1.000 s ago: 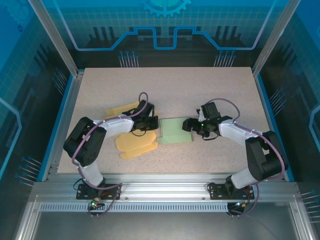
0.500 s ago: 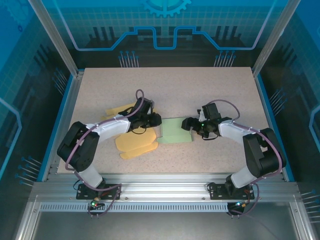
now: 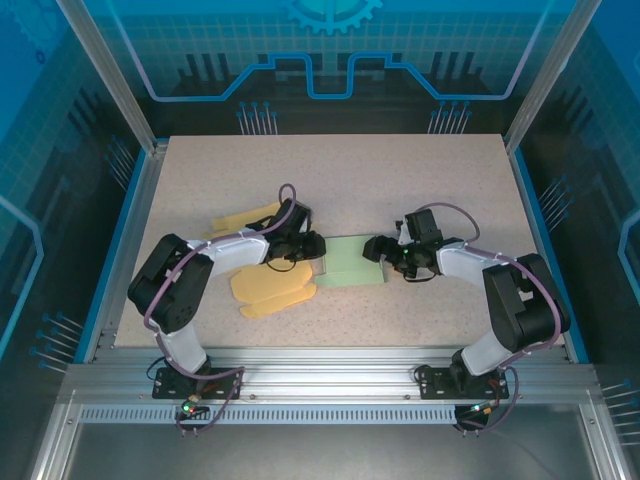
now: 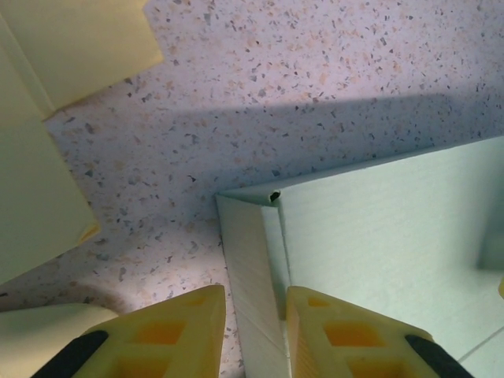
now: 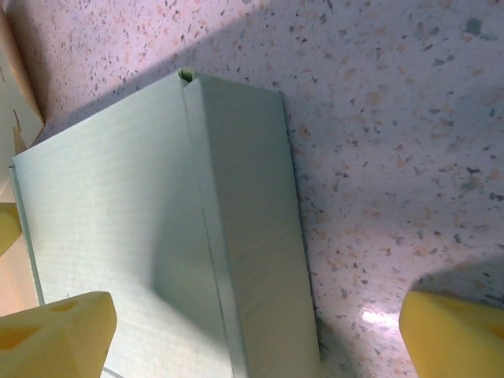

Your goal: Fold the paper box

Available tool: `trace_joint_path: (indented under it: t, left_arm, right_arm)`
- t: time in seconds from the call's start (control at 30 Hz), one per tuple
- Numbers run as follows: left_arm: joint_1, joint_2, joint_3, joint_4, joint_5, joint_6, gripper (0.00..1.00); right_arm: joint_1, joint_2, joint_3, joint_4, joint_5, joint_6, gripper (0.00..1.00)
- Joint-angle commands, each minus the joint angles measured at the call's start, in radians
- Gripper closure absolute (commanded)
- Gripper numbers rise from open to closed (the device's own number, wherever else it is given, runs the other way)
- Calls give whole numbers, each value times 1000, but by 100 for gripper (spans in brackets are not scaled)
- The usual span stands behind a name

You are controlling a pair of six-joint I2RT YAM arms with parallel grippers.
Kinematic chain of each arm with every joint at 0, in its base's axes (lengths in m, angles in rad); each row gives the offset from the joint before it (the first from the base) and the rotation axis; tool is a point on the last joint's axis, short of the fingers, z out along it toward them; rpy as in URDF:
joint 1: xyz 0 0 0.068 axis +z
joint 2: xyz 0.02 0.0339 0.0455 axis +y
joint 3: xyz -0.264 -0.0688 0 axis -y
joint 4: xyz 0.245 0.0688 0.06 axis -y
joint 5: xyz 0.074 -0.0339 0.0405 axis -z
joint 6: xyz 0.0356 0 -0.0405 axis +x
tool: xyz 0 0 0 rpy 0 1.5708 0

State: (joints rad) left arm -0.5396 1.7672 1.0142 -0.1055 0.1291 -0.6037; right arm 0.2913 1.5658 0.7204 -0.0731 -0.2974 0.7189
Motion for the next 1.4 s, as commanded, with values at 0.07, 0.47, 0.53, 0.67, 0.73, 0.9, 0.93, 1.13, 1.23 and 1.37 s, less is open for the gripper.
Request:
trace_joint_path:
  t: [0.07, 0.47, 0.53, 0.67, 0.73, 0.9, 0.93, 1.13, 1.23, 1.37]
  left_arm:
    - [0, 9, 3, 34, 63, -16, 70]
    - [2, 19, 11, 30, 80, -18, 62]
    - [4, 32, 14, 15, 73, -18, 64]
    - [20, 46, 8, 1, 77, -25, 73]
    - [32, 51, 0, 3, 86, -31, 77]
    - [64, 64, -28, 30, 121, -50, 85]
    - [69, 66, -34, 39, 129, -55, 87]
    - [87, 99, -47, 88, 177, -86, 93]
    - [88, 101, -49, 100, 187, -91, 93]
    - [87, 94, -45, 100, 192, -88, 93]
  right_arm:
    - [-11, 43, -23, 45, -32, 22, 5]
    - [-12, 96, -22, 85, -55, 36, 6]
    - [-11, 104, -22, 93, -63, 39, 5]
    - [-11, 126, -21, 117, -84, 46, 5]
    - [-11, 140, -20, 136, -98, 54, 5]
    - [-12, 173, -23, 197, -145, 79, 6]
    - [-11, 181, -24, 215, -159, 86, 6]
    - [5, 210, -3, 293, -226, 126, 9]
    - [28, 214, 17, 307, -242, 129, 10]
    - [57, 222, 44, 337, -275, 142, 15]
